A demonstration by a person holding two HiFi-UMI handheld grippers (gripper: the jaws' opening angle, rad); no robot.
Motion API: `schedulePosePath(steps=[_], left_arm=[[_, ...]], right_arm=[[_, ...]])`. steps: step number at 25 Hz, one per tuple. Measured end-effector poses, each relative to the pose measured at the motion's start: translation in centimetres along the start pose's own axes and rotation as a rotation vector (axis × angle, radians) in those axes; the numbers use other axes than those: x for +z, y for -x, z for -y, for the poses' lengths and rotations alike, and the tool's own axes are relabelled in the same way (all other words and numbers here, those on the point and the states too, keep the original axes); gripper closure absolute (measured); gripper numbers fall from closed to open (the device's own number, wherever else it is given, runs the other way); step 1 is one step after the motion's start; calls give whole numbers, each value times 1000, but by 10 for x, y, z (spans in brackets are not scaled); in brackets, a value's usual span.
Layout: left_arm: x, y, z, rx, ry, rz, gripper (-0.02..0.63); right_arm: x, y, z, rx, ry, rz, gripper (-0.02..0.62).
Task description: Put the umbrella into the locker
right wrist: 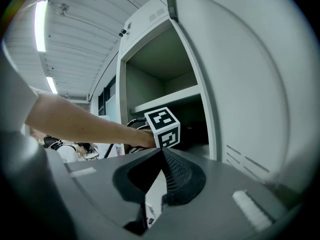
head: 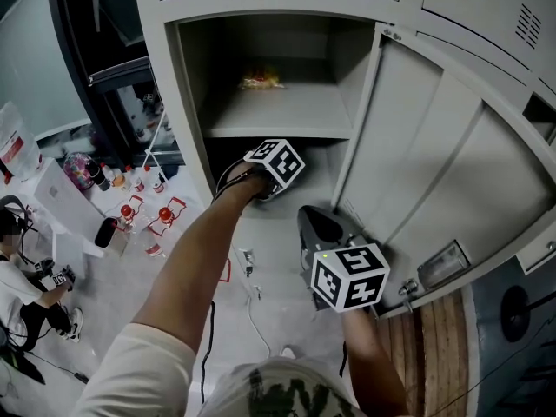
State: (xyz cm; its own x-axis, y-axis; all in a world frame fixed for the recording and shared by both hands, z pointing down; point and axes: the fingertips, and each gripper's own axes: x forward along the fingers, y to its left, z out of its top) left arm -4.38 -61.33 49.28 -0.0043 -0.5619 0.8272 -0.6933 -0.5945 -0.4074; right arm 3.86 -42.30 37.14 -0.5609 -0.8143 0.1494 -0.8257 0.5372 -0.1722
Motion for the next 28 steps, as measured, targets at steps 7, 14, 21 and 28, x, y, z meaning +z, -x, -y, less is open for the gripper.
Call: schedulePosePath(steps=[7,14,21,28], left_arm=[[1,-2,-1,75,-73,-61,528],[1,-1,-5,134,-115,-51,506],[3,9,3,36,-3,17,416],[6,26,24,-66,75,100,305]], right_arm=[[4,5,1,6,0,13,607],[6,13,0,7,2,18,607],[3,19,-3,10,-9,8,607],[3,26,-5,-11,-53,21,607]])
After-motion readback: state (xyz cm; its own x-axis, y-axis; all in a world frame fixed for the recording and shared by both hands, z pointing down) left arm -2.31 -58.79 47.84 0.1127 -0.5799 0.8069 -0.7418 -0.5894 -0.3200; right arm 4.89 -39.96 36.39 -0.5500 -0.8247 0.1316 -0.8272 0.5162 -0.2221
